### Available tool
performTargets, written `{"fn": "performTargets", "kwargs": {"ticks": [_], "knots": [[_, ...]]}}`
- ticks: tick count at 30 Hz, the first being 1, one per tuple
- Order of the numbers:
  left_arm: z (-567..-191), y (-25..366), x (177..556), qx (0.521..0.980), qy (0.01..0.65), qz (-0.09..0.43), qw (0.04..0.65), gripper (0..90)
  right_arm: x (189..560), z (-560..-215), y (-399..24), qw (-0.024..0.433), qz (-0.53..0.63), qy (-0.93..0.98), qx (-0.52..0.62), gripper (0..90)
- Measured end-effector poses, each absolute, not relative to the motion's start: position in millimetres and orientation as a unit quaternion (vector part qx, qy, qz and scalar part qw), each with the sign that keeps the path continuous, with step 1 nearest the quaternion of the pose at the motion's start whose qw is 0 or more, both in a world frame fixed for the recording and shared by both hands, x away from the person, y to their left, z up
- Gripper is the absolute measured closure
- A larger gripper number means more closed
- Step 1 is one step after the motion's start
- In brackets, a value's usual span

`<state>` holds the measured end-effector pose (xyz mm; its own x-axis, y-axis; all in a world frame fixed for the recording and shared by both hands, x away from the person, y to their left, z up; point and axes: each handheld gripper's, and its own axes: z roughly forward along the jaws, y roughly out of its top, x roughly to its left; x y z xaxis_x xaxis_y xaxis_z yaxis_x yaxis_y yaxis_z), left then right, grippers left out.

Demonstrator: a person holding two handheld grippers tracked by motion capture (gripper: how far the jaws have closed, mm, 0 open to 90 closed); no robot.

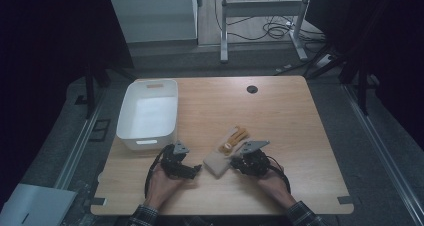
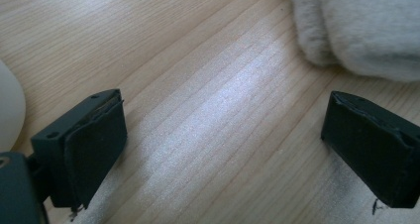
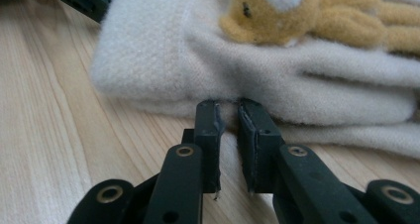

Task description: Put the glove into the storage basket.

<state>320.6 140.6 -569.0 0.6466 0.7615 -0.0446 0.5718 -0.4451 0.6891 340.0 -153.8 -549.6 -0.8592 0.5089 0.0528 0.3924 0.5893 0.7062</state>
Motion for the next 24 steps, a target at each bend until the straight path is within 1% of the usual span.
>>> {"fn": "performTargets", "kwargs": {"ticks": [2,3,8,15,18,21,22,24], "knots": [[-569,140,320,0.839,0.398,0.137,0.345,4.8,340,-549,-154,0.078,0.377,0.888,0.252,76.8],[-568,140,320,0.839,0.399,0.132,0.346,5.2,338,-547,-158,0.084,0.379,0.886,0.253,74.3],[-561,139,319,0.842,0.392,0.117,0.352,5.5,336,-540,-178,0.102,0.384,0.878,0.267,68.0],[-543,135,312,0.846,0.369,0.094,0.374,0.5,336,-538,-215,0.129,0.381,0.865,0.300,56.7],[-534,125,314,0.847,0.359,0.084,0.384,0.0,336,-539,-229,0.140,0.377,0.861,0.312,51.1],[-525,108,320,0.852,0.346,0.087,0.384,0.0,336,-539,-242,0.149,0.376,0.854,0.327,45.0],[-525,108,320,0.852,0.346,0.087,0.384,0.1,336,-539,-242,0.149,0.376,0.854,0.327,45.0],[-522,89,328,0.862,0.332,0.094,0.371,0.3,336,-539,-255,0.159,0.376,0.847,0.341,40.4]]}}
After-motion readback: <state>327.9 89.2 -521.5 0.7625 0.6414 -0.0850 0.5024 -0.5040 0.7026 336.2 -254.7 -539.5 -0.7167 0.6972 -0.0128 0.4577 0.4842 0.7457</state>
